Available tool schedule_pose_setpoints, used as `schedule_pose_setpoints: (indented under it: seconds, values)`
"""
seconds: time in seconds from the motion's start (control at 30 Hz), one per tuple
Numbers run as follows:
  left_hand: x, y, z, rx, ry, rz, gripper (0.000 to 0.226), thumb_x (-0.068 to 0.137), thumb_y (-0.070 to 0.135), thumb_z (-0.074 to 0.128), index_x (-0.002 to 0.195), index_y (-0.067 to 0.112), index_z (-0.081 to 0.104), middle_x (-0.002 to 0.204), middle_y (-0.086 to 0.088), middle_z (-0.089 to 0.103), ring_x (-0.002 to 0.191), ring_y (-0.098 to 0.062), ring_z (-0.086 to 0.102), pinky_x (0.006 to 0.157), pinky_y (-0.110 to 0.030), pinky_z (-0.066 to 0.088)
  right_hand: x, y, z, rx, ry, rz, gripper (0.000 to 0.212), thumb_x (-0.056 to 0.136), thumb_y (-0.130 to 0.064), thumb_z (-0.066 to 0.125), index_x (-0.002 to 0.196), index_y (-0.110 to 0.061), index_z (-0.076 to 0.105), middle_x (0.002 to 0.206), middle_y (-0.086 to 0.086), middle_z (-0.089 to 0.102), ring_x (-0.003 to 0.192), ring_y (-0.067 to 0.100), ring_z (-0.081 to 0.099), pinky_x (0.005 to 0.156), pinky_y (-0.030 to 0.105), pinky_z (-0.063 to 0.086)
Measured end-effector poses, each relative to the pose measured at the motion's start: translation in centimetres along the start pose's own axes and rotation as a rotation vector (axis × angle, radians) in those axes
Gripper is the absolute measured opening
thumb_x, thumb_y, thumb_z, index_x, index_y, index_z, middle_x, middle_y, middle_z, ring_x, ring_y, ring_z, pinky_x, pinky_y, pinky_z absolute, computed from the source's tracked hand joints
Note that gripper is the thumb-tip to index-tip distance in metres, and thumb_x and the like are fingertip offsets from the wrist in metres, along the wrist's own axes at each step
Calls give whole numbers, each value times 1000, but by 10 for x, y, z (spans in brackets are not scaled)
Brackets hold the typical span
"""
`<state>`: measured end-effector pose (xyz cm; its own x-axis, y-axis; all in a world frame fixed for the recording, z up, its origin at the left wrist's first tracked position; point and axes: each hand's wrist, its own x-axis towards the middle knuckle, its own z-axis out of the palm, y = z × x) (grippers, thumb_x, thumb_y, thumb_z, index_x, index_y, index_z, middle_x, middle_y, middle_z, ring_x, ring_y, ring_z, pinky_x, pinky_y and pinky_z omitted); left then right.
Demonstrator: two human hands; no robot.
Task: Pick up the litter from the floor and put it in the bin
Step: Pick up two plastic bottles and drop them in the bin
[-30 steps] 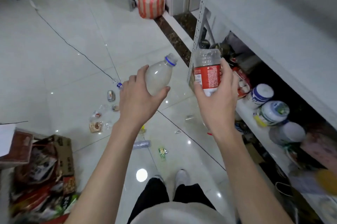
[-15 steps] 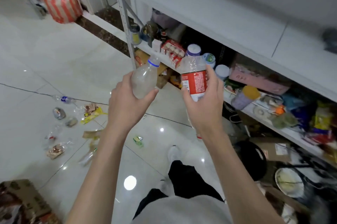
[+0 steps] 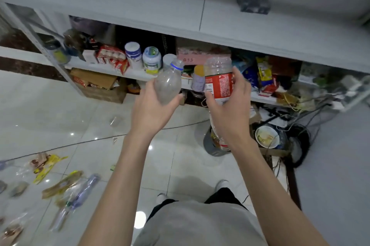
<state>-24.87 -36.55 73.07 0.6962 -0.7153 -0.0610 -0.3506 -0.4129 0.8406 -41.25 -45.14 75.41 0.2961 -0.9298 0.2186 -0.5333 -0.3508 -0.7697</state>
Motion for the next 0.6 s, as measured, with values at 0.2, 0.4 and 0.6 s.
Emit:
schedule_pose_setpoints:
  seconds: [0.2, 0.4, 0.6]
  values:
    - [5, 50, 105, 39, -147, 41, 84, 64, 73, 65, 135, 30, 45, 131, 6, 58, 124, -21, 51, 100, -47, 47, 23, 76, -70, 0, 101, 126, 82, 88, -34, 72, 154, -26, 24, 137, -4, 36, 113, 3, 42, 79, 0, 30]
    - [1, 102, 229, -11, -261, -19, 77, 68, 69, 70, 131, 31, 46, 125, 10, 58, 117, -15, 55, 99, -43, 49, 61, 172, -141, 4, 131, 225, 84, 86, -34, 75, 154, -25, 26, 131, -6, 37, 105, -1, 41, 78, -5, 30]
    - [13, 115, 329, 44, -333, -116, 83, 61, 75, 65, 130, 32, 46, 124, 8, 60, 115, -16, 57, 96, -44, 50, 101, 261, -170, -10, 97, 313, 84, 85, -31, 76, 153, -24, 27, 136, -4, 38, 108, -5, 37, 81, -7, 28]
